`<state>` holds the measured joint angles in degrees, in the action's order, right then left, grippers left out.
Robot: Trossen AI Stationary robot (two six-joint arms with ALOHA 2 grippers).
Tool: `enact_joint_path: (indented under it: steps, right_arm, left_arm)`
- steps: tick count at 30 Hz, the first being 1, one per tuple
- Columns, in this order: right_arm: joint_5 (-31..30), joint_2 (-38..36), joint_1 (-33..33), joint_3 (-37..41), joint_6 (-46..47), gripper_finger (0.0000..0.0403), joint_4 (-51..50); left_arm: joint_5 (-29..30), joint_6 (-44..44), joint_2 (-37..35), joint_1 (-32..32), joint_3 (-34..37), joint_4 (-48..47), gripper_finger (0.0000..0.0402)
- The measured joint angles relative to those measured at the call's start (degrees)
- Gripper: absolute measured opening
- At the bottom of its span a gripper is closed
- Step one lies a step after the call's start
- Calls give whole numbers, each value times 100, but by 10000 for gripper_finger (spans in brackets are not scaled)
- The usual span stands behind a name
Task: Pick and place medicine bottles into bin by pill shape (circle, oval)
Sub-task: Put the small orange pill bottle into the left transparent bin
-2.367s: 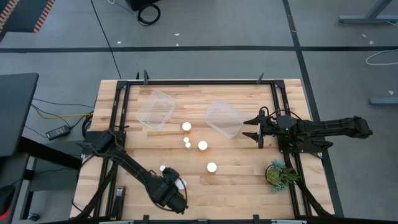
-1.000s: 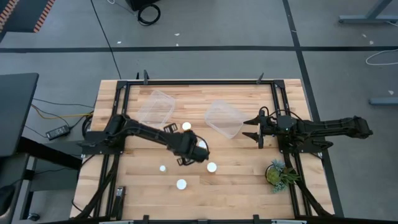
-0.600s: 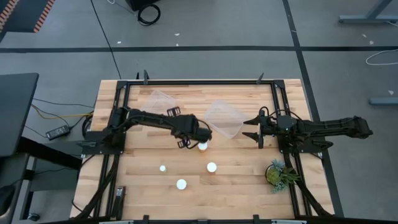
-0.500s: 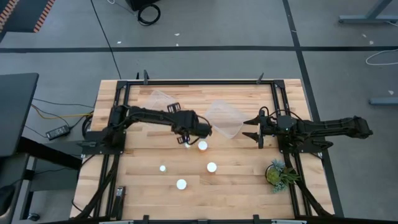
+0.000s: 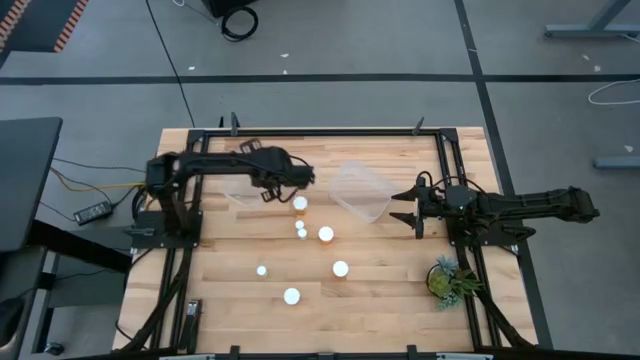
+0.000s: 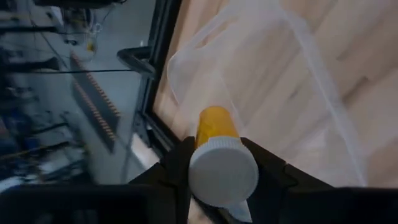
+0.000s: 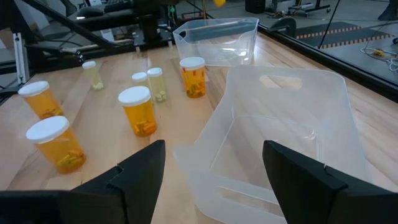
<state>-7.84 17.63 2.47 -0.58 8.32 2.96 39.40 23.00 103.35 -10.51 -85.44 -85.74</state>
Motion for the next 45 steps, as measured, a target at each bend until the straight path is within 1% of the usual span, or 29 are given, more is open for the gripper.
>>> enact_joint_path:
  steps: [4,6,8,10,12,15,18,22,26,30,37,45]
  right_arm:
    - [0,0,1,0,0,276,0]
    - [0,2,-1,0,0,276,-1]
    - [1,0,0,0,0,276,0]
    - [0,2,1,2,0,276,-2]
    - [2,2,1,0,0,276,-2]
    - [0,2,1,1,0,276,-2]
    - [2,2,-1,0,0,276,-2]
    - [0,2,1,0,0,276,-2]
    - [0,0,1,0,0,276,-2]
    - [0,0,0,0,0,276,-3]
    - [0,0,1,0,0,276,-4]
    - [0,2,0,0,0,276,-4]
  left_arm:
    - [-23,-126,-574,-426,652,824,115]
    - [-172,-164,-771,-667,895,1368,115]
    - [-463,-164,-923,-913,1092,1793,119]
    - [-891,-97,-994,-1180,1242,2191,123]
    - [-1361,63,-983,-1461,1347,2451,124]
    - [-1868,218,-927,-1823,1539,2897,120]
    - [-2031,208,-925,-2020,1771,3313,115]
    - [-2145,315,-925,-2191,1982,3503,116]
    - [-2512,511,-925,-2351,2295,3791,123]
    - [-2722,636,-925,-2419,2647,4044,121]
    - [-2728,660,-924,-2432,2869,4182,118]
    - [-2792,680,-922,-2431,3018,4181,145]
